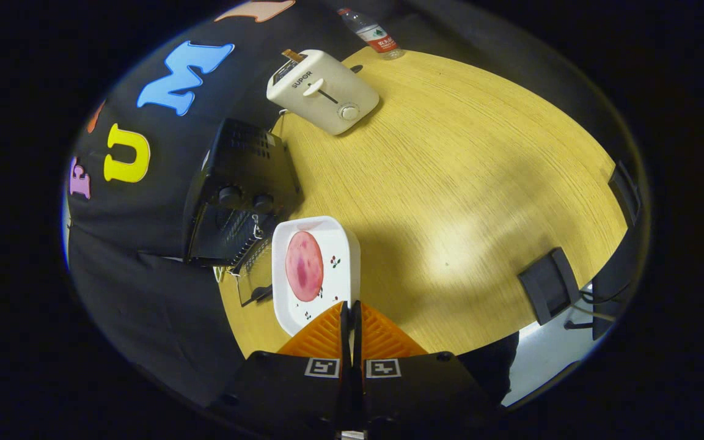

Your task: Open the toaster oven, put the food inside, and close the toaster oven door.

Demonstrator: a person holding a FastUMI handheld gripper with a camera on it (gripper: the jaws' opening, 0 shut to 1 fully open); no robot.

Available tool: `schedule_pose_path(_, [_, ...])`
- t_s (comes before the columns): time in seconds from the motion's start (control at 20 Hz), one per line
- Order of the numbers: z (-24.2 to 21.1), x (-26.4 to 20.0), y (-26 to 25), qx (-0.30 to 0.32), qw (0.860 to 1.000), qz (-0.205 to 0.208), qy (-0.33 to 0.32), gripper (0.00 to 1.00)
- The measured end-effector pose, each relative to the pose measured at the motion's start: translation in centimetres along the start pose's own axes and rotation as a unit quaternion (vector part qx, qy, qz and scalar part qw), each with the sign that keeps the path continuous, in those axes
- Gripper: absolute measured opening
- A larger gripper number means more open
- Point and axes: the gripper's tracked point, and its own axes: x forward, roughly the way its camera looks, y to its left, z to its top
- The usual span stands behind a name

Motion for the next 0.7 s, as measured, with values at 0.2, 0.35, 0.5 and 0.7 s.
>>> schedule_pose_path(0.2, [-2.0,-0.3,3.4,0.004,1.000,0.029,-0.009,0.02])
schedule_pose_path(0.35, [-4.2,0.1,6.5,0.007,0.999,0.051,-0.008,0.02])
schedule_pose_path(0.5, [-6.2,0.8,8.6,0.003,0.998,0.058,-0.002,0.02])
schedule_pose_path(0.7, [-7.5,2.3,11.0,0.003,0.998,0.059,-0.003,0.02])
